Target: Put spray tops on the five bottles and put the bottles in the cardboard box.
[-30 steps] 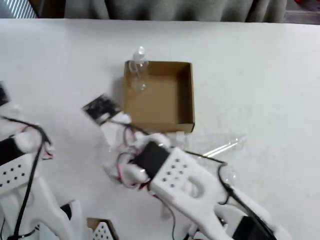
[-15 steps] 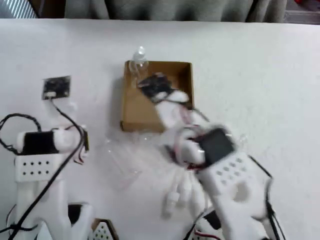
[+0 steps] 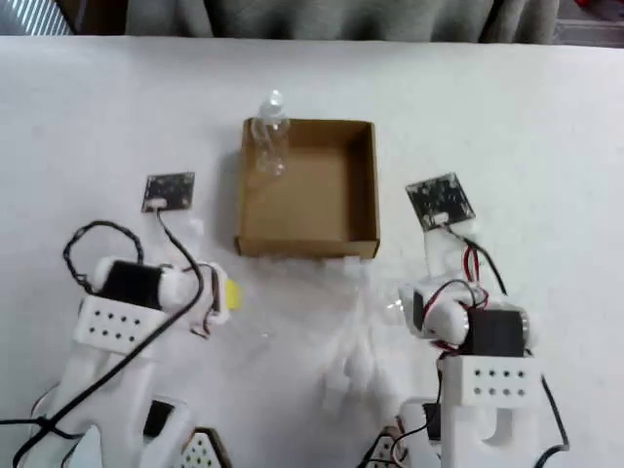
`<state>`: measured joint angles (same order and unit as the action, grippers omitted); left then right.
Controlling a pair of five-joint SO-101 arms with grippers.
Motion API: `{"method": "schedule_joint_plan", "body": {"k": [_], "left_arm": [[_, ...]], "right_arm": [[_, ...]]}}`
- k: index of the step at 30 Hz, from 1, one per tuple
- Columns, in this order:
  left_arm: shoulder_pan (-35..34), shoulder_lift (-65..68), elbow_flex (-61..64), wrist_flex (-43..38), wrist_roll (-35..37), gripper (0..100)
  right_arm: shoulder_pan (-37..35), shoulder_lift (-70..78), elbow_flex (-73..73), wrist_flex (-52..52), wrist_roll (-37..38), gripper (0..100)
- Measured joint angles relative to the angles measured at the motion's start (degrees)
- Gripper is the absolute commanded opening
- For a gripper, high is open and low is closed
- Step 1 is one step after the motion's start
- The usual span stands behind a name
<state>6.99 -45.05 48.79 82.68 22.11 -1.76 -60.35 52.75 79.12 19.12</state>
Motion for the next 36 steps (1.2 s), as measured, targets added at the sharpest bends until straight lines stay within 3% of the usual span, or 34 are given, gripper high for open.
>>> {"method": "schedule_joint_plan", "body": {"k": [6, 19, 28, 36], "left_arm": [[0.26, 0.0, 0.0, -5.54, 5.89, 27], [-2.73, 0.18, 2.2, -8.0, 7.47, 27], [-2.81, 12.84, 2.2, -13.45, 12.66, 27], [-2.81, 18.29, 2.2, -14.77, 12.92, 27]], "right_arm": [[0.09, -0.44, 5.36, -4.48, 0.44, 1.7], [0.09, -0.53, 5.45, -4.57, 0.53, 1.7], [0.09, -0.44, 6.24, -5.01, 0.53, 1.7], [0.09, -0.44, 6.24, -5.01, 0.53, 1.7]]}}
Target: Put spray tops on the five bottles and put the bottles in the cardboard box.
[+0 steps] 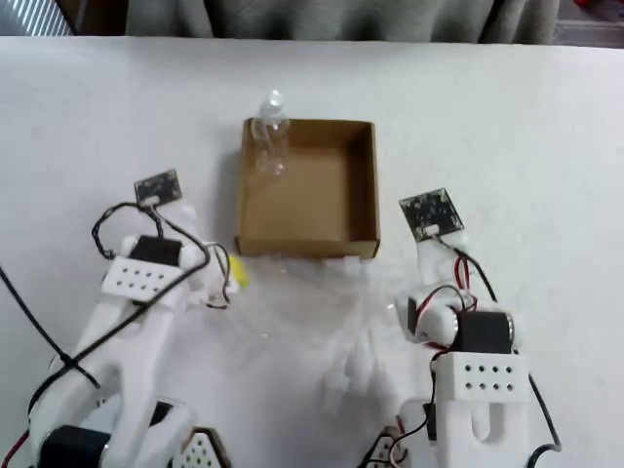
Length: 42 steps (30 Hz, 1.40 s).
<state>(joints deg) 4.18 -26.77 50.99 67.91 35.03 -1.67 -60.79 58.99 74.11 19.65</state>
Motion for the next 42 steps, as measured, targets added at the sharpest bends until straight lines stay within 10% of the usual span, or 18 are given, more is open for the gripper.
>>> {"method": "schedule_joint_plan", "body": {"k": [42], "left_arm": [[-2.99, 13.36, -3.16, -5.89, 1.76, 27]], "right_arm": [[0.0, 0.0, 0.0, 0.0, 0.18, 1.7]]}}
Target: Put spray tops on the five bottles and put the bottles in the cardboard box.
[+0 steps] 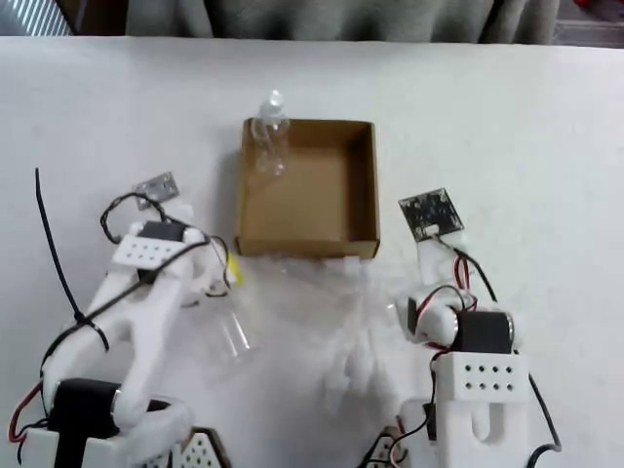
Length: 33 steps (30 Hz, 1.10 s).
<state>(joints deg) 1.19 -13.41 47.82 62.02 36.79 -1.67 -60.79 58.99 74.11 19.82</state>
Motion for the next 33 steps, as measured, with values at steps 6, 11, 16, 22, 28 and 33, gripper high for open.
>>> {"method": "schedule_joint_plan", "body": {"k": [6, 11, 16, 22, 28, 33], "left_arm": [[0.0, 0.0, 0.0, 0.0, 0.0, 27], [0.26, 0.0, 0.0, 0.0, 0.0, 28], [0.53, 0.0, 0.0, 0.0, 0.0, 36], [0.53, 0.0, 0.0, 0.0, 0.0, 30], [0.53, 0.0, 1.49, -2.2, 0.0, 30], [0.53, 0.0, 1.93, -3.52, 0.0, 30]], "right_arm": [[0.0, 0.0, 0.0, 0.0, 0.0, 1.7], [0.0, 0.0, 0.0, 0.0, 0.0, 1.7], [0.0, 0.0, 0.0, 0.0, 0.0, 1.7], [0.0, 0.0, 0.0, 0.0, 0.0, 1.7], [0.0, 0.0, 0.0, 0.0, 0.0, 1.7], [0.0, 0.0, 0.0, 0.0, 0.0, 1.7]]}}
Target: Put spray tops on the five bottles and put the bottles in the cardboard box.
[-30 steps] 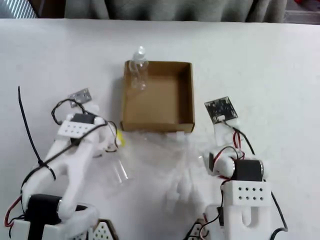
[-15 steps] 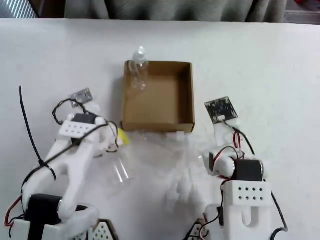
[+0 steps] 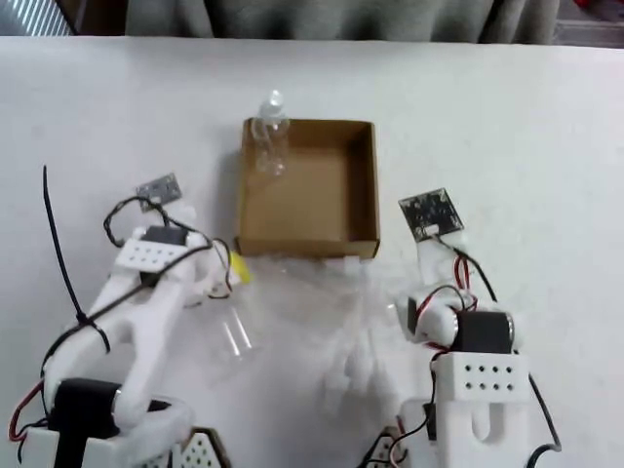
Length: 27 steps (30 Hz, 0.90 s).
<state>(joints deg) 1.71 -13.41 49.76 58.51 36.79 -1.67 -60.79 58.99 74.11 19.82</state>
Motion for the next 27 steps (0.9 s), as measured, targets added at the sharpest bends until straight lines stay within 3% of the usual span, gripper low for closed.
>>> {"method": "schedule_joint_plan", "body": {"k": [18, 20, 24, 27], "left_arm": [[0.97, 7.12, -0.18, -1.32, 0.0, 30], [0.97, 6.95, -0.18, -1.32, 0.0, 25], [1.05, 5.98, -0.18, -1.32, 0.0, 0], [1.05, 5.45, -0.18, -2.02, 0.0, 7]], "right_arm": [[-0.62, 0.0, 0.0, -0.09, 0.0, 1.7], [-0.62, 0.0, 0.0, -0.09, 0.0, 1.7], [-0.7, 0.0, 0.0, -0.09, 0.0, 1.7], [-0.7, 0.0, 0.0, -0.09, 0.0, 1.7]]}}
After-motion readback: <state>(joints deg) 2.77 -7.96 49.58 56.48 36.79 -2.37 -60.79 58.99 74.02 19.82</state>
